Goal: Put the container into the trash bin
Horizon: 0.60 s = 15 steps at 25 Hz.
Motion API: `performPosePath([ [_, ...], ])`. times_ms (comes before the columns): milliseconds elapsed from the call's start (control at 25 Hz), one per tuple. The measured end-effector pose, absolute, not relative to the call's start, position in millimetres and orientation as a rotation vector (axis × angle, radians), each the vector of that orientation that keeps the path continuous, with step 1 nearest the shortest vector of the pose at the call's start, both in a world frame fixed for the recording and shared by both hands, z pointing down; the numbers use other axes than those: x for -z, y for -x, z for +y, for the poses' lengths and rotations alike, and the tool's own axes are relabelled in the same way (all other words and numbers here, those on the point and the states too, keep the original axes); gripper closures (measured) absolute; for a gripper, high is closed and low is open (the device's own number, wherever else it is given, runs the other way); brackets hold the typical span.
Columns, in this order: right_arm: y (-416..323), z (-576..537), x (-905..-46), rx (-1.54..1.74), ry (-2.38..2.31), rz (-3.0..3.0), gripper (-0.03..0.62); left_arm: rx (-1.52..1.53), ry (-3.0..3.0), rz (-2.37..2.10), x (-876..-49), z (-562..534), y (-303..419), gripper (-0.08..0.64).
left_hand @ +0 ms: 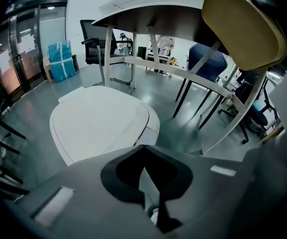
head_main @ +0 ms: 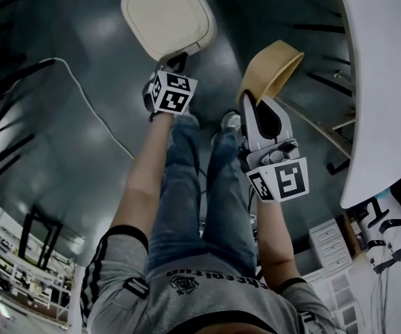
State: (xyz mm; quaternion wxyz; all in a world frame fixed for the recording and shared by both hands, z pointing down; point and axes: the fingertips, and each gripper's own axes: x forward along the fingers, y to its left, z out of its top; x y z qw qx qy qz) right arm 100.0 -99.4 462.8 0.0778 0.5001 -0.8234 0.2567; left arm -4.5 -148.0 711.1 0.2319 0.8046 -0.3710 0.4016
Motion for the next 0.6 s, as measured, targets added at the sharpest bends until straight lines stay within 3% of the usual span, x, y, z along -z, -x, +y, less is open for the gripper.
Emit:
performPosePath([
  [600,-96.9,-101.5,-459.1,-0.767,-1.482,-2.481,0.576,-1.199,-2.146,-1.062,-712.3,-144.4,0.9,0.557],
])
